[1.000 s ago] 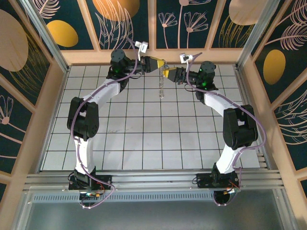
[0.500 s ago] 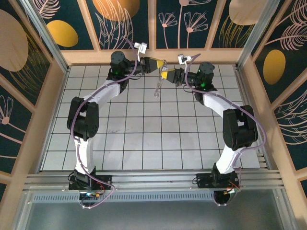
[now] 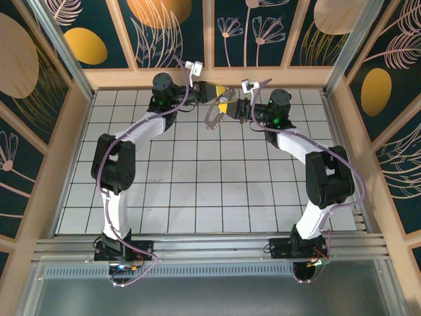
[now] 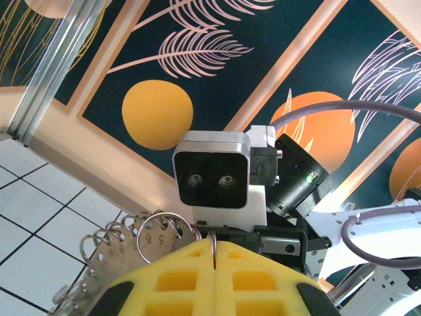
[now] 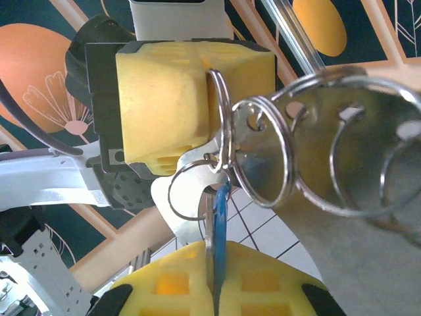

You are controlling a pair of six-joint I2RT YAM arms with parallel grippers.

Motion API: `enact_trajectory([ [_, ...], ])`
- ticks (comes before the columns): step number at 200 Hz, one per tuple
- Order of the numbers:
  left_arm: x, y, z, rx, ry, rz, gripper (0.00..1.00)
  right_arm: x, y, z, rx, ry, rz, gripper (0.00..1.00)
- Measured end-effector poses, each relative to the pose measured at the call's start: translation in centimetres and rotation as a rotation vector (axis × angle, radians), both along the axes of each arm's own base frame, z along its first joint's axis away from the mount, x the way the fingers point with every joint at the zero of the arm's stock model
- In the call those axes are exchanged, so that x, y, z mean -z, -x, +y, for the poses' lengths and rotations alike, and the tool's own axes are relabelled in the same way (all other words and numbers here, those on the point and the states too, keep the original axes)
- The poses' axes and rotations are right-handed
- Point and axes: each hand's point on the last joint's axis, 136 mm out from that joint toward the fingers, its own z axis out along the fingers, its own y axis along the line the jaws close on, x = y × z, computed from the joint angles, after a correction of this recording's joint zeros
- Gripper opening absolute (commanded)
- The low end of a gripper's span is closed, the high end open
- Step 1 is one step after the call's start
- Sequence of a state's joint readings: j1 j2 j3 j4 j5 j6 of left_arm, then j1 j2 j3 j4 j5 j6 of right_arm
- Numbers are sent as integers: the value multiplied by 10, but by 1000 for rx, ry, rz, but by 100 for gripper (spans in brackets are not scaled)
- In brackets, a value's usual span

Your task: Put the keys on the keyring

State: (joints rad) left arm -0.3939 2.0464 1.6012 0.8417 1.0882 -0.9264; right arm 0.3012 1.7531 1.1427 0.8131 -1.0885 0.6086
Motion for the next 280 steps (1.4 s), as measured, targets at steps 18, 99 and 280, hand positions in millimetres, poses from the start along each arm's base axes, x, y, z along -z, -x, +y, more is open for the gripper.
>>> enact_trajectory([
  [18, 0, 0, 0, -1, 3, 3, 0, 0, 0, 0, -1, -2, 1, 0],
  [99, -6, -6, 12, -62, 31, -5, 0, -10, -8, 28, -30, -9, 4, 0],
  [280, -16, -8, 7, -115, 82, 5, 0, -25, 25, -56, 263, 0, 62, 36],
])
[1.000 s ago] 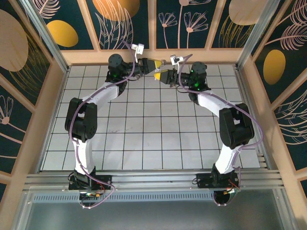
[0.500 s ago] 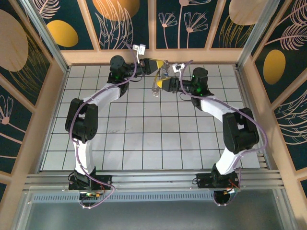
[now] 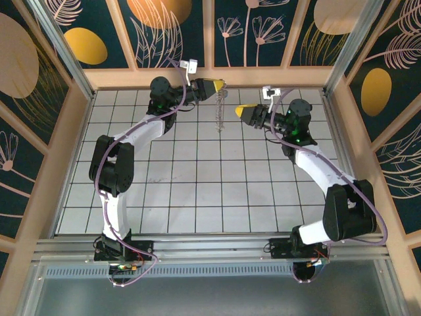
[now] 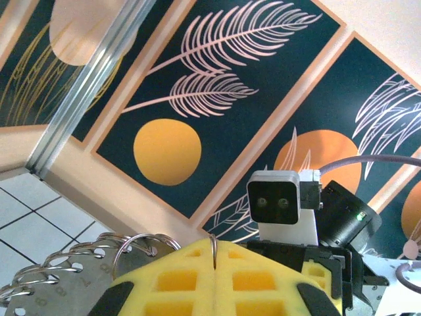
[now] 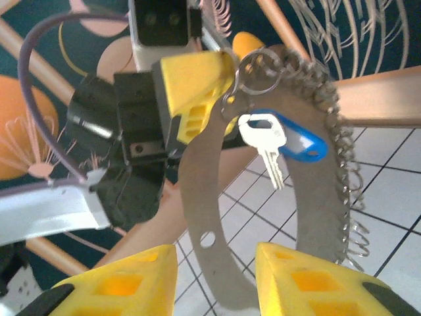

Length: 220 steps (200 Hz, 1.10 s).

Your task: Put the keys on the keyring

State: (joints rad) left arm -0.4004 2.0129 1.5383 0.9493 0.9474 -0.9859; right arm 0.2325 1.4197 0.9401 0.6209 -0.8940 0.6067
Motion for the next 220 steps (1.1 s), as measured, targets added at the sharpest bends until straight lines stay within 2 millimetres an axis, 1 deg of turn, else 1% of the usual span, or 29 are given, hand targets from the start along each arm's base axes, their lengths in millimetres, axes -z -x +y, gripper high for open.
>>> enact_trajectory([
  [22, 0, -3, 1, -20, 12, 15, 0, -14, -12, -1, 29, -55, 9, 35],
  [49, -1, -4, 0, -30, 23, 25, 0, -29, -33, 2, 35, -132, 22, 35],
  [80, -2, -2, -4, -28, 31, 35, 0, -31, -52, 5, 33, -198, 64, 36],
  [108, -3, -1, -5, -25, 34, 42, 0, -32, -62, 7, 18, -244, 87, 34],
  [145, -3, -2, -5, -27, 36, 47, 0, -36, -68, 12, -2, -280, 97, 32],
  [187, -3, -1, -7, -23, 37, 50, 0, -46, -65, 23, -38, -297, 75, 27],
  [220, -3, 0, -7, -21, 38, 53, 0, -44, -65, 30, -54, -299, 89, 23],
])
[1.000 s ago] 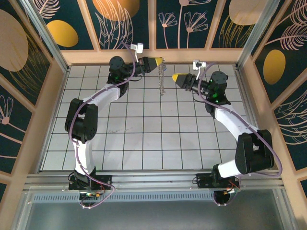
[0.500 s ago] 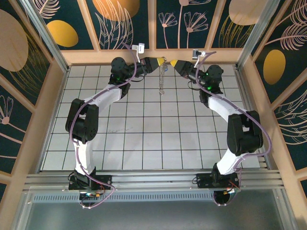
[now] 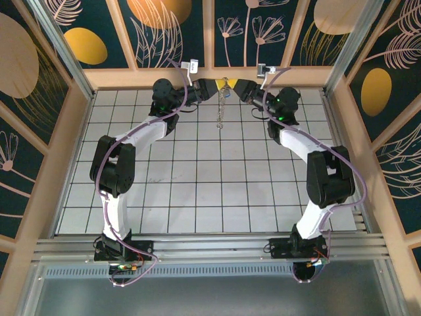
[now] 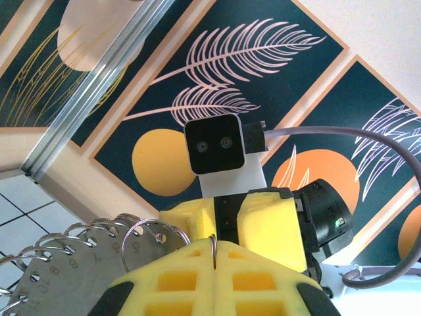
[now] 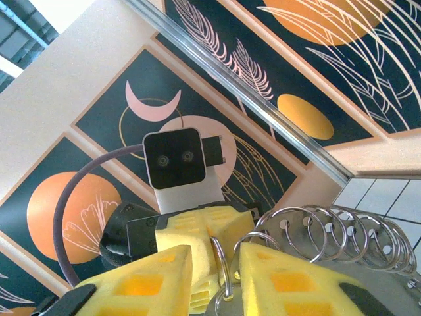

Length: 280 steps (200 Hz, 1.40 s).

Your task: Put the keys on the keyring

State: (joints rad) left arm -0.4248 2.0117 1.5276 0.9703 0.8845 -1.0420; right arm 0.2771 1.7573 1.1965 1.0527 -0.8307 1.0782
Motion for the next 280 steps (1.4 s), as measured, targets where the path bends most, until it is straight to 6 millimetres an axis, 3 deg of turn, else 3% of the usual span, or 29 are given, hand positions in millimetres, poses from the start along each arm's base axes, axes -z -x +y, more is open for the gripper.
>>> enact_trajectory([
  [49, -2, 1, 0, 0, 6, -11, 0, 4, 0, 4, -9, 3, 10, 16],
  [124, -4, 3, 0, 9, 17, -15, 0, 2, 0, 5, -14, 6, -5, 16],
  [161, 2, 4, 1, 10, 18, -7, 0, 6, -2, 6, -20, 8, -7, 19],
  [217, 12, 6, 0, 18, 9, 2, 0, 9, -2, 7, -28, 12, -8, 11],
  [246, 14, 7, -1, 19, 0, -14, 0, 10, -2, 7, -35, 13, -17, 12],
  [266, 14, 8, -1, 19, -5, -29, 0, 9, 0, 7, -42, 13, -27, 0],
  [280, 14, 8, -1, 21, -9, -37, 0, 9, 1, 6, -43, 13, -33, 0],
])
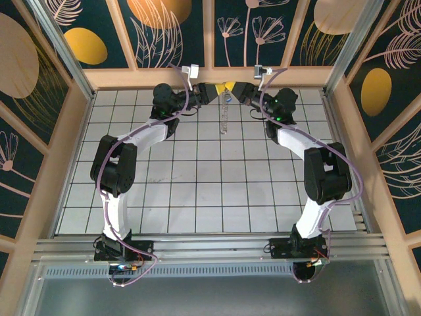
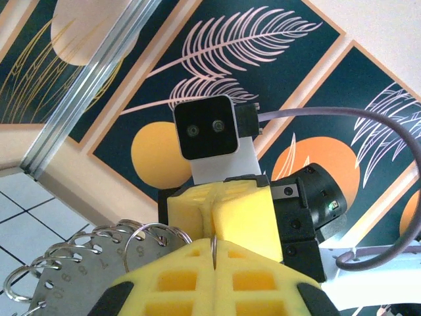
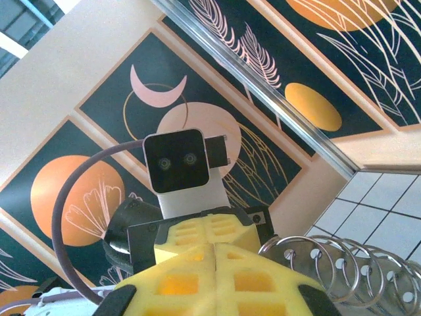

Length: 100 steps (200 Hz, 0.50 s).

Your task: Put the keys on the keyring

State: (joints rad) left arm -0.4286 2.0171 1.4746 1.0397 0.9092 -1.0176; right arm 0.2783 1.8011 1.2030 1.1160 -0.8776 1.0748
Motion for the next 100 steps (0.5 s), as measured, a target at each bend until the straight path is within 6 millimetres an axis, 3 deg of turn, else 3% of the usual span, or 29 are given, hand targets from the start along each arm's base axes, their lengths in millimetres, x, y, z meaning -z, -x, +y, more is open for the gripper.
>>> enact_trajectory([
  [58, 7, 4, -5, 24, -27, 8, 0, 10, 4, -5, 3, -1, -8, 0],
  [100, 12, 9, -11, 31, -59, -17, 35, 17, 3, -11, -9, 22, -1, 0],
])
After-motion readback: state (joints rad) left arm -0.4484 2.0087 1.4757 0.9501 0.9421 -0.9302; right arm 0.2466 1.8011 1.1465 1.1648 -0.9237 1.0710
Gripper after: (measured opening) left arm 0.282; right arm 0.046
